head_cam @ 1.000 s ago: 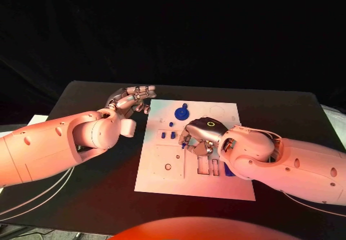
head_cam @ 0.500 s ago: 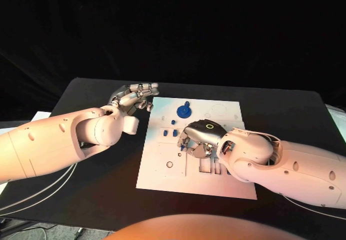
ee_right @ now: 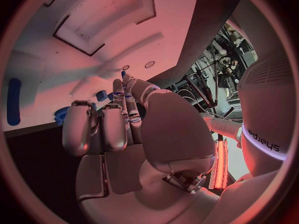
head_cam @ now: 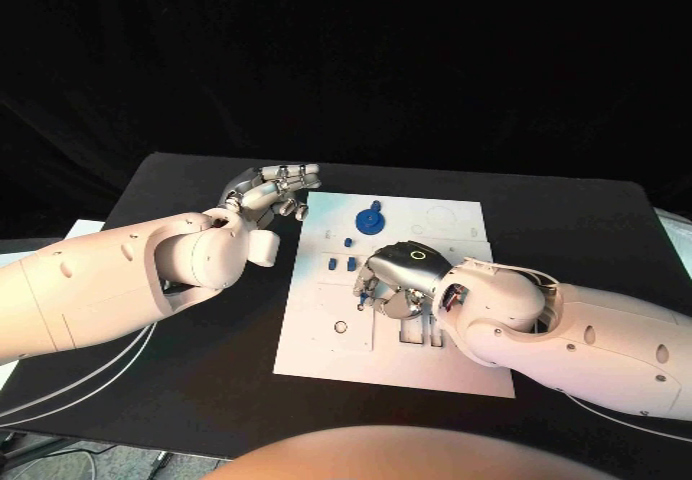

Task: Assemble the parts on the task board

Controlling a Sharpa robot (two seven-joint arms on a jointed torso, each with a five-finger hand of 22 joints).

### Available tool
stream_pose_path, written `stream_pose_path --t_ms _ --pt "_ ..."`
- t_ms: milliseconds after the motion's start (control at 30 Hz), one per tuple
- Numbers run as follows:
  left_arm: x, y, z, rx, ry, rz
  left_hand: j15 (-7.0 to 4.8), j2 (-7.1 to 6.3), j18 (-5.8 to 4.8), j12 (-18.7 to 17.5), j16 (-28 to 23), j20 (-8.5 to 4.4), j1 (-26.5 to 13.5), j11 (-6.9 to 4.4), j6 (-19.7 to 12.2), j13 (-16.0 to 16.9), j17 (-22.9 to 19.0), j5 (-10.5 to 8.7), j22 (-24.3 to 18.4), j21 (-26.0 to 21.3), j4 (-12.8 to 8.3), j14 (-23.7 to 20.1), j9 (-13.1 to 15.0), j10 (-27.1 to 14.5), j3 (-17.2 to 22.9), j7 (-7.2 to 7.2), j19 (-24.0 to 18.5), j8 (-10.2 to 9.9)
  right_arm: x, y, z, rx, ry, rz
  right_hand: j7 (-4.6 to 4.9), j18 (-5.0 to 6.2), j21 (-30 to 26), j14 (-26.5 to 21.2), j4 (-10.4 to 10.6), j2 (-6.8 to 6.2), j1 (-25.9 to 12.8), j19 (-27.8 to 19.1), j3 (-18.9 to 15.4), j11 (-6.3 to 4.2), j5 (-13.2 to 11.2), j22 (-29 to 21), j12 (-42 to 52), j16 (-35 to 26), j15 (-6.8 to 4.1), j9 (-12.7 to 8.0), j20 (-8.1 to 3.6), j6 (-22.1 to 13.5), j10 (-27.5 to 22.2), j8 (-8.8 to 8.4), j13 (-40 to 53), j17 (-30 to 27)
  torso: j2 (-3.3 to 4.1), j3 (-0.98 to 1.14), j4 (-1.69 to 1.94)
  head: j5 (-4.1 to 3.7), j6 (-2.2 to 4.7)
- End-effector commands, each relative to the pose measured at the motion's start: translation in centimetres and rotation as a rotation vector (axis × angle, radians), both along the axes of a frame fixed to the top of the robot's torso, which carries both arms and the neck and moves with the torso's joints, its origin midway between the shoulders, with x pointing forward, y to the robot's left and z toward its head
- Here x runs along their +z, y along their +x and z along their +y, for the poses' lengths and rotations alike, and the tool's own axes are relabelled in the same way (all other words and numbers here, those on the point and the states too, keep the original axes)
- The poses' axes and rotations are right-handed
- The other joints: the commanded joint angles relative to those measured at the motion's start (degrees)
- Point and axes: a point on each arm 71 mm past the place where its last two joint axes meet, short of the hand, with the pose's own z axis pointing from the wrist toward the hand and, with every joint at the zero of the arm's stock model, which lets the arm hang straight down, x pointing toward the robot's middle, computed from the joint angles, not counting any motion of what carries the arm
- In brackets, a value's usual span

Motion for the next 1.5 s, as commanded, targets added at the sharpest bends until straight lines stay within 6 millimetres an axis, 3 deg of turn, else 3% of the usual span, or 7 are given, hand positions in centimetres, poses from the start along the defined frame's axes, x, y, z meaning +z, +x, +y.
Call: stream_pose_path --t_ms 33,1500 --pt "0.1 -0.04 -0.22 -0.018 -0.006 -0.009 0.14 0.15 0.61 0.23 -0.23 -0.13 0.36 0.13 -0.04 0.08 -0.09 0.22 -0.1 -0.31 -0.33 -0.43 -0.07 -0.49 -0.02 0.26 -0.09 -0.23 -0.21 -0.1 0.13 0.018 -0.015 -0.001 0.05 0.18 0.27 2.69 0.07 0.4 -0.03 0.34 0.36 -0.14 0.25 -0.05 -0.08 0.37 0.48 0.06 0.14 0.5 0.41 0.14 0.05 -0.01 0.01 0.0 -0.01 0.12 -0.07" --pt "-0.01 0.07 -0.05 -0.024 -0.006 -0.002 0.17 0.17 0.62 0.28 -0.26 -0.11 0.25 0.16 -0.02 0.1 -0.19 0.27 -0.14 -0.4 -0.32 -0.48 -0.07 -0.66 -0.09 0.27 -0.12 -0.23 -0.96 -0.36 0.38 0.03 -0.056 0.032 0.01 0.16 0.34 2.72 0.11 0.35 -0.28 0.39 0.27 -0.16 0.3 0.06 -0.15 0.53 0.48 0.13 0.12 0.6 0.53 0.15 0.05 0.15 0.0 -0.01 -0.02 0.47 -0.78"
